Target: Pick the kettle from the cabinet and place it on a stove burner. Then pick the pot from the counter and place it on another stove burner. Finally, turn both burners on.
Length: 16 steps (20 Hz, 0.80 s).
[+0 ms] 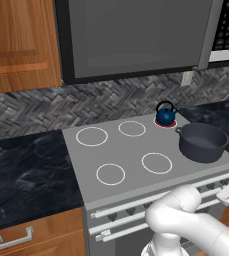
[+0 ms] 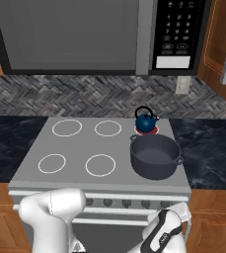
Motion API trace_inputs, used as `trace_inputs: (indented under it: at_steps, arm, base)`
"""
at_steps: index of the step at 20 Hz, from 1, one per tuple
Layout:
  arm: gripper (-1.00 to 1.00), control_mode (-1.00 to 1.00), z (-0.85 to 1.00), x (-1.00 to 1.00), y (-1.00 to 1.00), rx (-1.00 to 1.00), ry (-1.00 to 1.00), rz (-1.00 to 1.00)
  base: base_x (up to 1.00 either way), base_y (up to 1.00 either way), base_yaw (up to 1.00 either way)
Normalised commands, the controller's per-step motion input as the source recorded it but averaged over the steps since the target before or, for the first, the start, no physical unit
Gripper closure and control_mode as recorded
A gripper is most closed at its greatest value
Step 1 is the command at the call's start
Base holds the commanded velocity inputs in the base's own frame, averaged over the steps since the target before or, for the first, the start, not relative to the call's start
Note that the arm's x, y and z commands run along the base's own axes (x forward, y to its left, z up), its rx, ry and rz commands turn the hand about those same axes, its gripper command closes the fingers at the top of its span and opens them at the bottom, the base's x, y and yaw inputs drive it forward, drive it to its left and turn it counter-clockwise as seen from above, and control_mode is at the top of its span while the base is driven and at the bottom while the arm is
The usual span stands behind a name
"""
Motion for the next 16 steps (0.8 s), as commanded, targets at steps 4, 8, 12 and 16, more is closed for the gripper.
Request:
trace_inputs:
  at_steps: [4,8,12,16]
  arm:
    - [1.0,-1.0,0.01,0.0,0.0,-0.17,0.0,0.0]
    - [1.0,-1.0,0.0,0.0,0.0,-0.15,0.0,0.0]
    - [1.0,-1.0,0.0,0.0,0.0,-0.21,0.0,0.0]
    - [1.0,-1.0,0.0,0.0,-0.03,-0.27,-0.01,0.0]
  base:
    - [0.0,0.0,0.0]
    - [0.0,0.0,0.0]
    - [0.0,0.0,0.0]
    - [0.0,0.0,0.0]
